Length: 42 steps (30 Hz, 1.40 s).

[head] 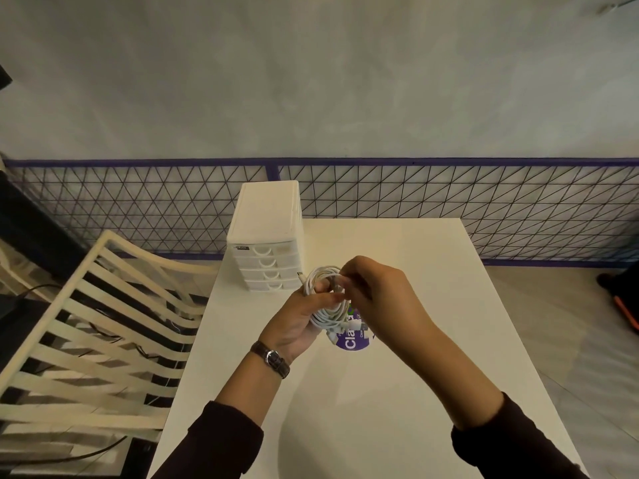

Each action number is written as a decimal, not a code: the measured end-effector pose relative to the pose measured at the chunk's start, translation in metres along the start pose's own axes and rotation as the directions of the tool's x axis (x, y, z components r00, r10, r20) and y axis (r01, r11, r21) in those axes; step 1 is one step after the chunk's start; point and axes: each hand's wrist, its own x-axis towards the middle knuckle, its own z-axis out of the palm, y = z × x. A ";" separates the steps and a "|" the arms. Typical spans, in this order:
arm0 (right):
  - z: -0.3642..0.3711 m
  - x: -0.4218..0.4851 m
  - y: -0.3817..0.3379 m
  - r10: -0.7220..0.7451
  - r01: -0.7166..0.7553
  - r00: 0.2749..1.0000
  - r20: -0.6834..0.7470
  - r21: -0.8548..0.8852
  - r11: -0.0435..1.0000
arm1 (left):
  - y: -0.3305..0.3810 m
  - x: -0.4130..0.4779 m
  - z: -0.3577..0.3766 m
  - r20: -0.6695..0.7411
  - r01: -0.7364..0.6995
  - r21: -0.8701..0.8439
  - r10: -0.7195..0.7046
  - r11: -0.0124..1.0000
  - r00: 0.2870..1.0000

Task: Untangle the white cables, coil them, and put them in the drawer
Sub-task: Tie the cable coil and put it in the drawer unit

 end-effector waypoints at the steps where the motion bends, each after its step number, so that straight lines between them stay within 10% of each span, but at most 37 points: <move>1: 0.002 0.000 0.000 0.022 -0.020 0.999 -0.026 0.042 0.999 | -0.001 0.001 0.000 0.016 0.002 -0.013 -0.002 1.000 1.000; 7: 0.017 0.001 0.020 0.228 -0.228 0.973 0.031 0.274 0.934 | -0.004 0.003 -0.002 0.029 0.032 -0.093 -0.030 0.995 0.999; 13: 0.037 -0.016 0.033 0.017 -0.044 0.974 -0.227 -0.115 0.992 | -0.005 0.004 0.001 -0.031 0.044 -0.050 -0.045 0.998 0.999; 15: 0.038 -0.014 0.037 0.126 -0.107 0.975 -0.185 0.111 0.988 | -0.003 0.003 0.003 -0.023 0.071 -0.098 -0.073 0.993 0.997; 19: 0.024 -0.008 0.034 0.330 -0.399 0.914 0.235 0.665 0.632 | 0.001 0.001 0.005 -0.003 0.126 -0.153 -0.128 0.980 0.992; 33: 0.021 -0.006 0.029 0.351 -0.372 0.922 0.161 0.619 0.692 | 0.014 -0.002 0.003 -0.118 0.103 0.446 -0.055 0.889 0.991; 42: 0.018 -0.002 0.032 0.411 -0.421 0.890 0.199 0.704 0.572 | 0.015 -0.005 -0.014 -0.122 0.055 0.074 -0.046 0.996 0.991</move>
